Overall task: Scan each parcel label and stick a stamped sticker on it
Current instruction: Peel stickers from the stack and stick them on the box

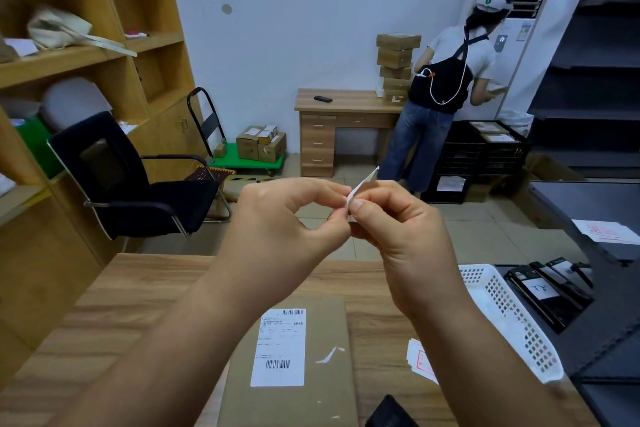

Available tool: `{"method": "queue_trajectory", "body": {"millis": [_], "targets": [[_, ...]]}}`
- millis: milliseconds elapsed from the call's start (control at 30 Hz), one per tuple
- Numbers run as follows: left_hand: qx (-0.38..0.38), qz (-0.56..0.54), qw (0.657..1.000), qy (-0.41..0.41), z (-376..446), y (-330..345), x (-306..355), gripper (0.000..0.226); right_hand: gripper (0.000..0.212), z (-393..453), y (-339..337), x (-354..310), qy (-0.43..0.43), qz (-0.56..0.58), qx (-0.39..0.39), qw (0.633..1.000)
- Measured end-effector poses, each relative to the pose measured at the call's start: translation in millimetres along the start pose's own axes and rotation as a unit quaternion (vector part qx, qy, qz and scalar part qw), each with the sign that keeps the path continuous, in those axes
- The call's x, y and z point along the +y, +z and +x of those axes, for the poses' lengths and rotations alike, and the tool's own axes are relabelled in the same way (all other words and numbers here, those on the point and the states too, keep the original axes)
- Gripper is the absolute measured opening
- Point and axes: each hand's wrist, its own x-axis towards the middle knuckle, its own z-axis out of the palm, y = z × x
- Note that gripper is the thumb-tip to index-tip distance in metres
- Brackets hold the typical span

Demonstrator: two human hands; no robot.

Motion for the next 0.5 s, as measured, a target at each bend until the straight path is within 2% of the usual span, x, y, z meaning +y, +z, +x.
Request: {"method": "queue_trajectory", "body": {"millis": [133,267,500], "targets": [[-0.008,-0.009,1.0,-0.02,1.3,-0.3,2.1,0.014,0.011,0.0,-3.7,3.3,-0.034,-0.033,-0.007,0.999],[-0.014,0.009,1.0,-0.008,1.9,-1.3,2.2,0.012,0.01,-1.7,-4.7,1.9,-0.094,-0.113,-0.009,0.989],[0.008,0.033,0.999,0.021,-2.2,3.8,2.2,0.011,0.008,-3.6,-6.1,6.3,-0.155,-0.149,-0.013,0.977]]}}
